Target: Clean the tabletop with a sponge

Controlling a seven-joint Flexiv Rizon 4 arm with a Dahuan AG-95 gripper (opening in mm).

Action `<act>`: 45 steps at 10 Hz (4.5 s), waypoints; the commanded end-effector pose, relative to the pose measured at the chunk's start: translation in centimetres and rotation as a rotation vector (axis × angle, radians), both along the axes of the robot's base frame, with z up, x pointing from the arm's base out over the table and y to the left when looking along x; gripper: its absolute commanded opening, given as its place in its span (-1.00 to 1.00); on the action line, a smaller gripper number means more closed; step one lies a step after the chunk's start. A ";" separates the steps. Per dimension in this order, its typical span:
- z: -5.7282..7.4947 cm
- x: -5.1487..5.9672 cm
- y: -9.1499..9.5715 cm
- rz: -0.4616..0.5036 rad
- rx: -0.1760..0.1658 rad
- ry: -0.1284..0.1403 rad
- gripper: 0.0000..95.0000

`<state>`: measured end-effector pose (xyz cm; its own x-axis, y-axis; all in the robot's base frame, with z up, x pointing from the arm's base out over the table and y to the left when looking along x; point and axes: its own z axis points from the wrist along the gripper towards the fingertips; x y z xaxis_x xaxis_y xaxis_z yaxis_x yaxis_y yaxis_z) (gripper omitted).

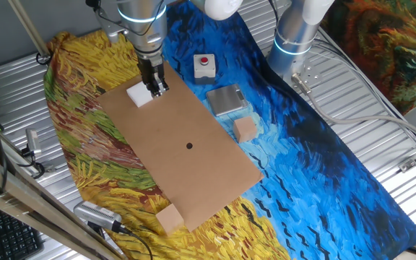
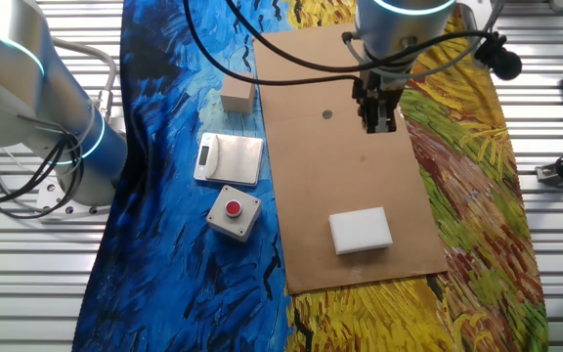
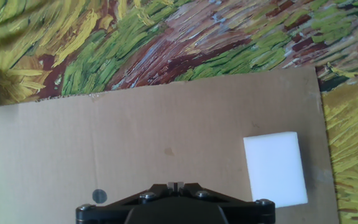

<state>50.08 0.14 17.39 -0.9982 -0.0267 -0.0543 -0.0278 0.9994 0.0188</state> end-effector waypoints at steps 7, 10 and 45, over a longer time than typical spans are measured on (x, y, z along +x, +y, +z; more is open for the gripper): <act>-6.1 0.4 -16.0 0.115 0.011 -0.022 -1.00; -9.4 2.8 -15.6 0.133 0.012 -0.010 -1.00; -9.9 0.0 -13.8 0.166 -0.001 0.009 0.60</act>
<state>50.13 -13.67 7.48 -0.9803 -0.1921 -0.0457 -0.1931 0.9810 0.0186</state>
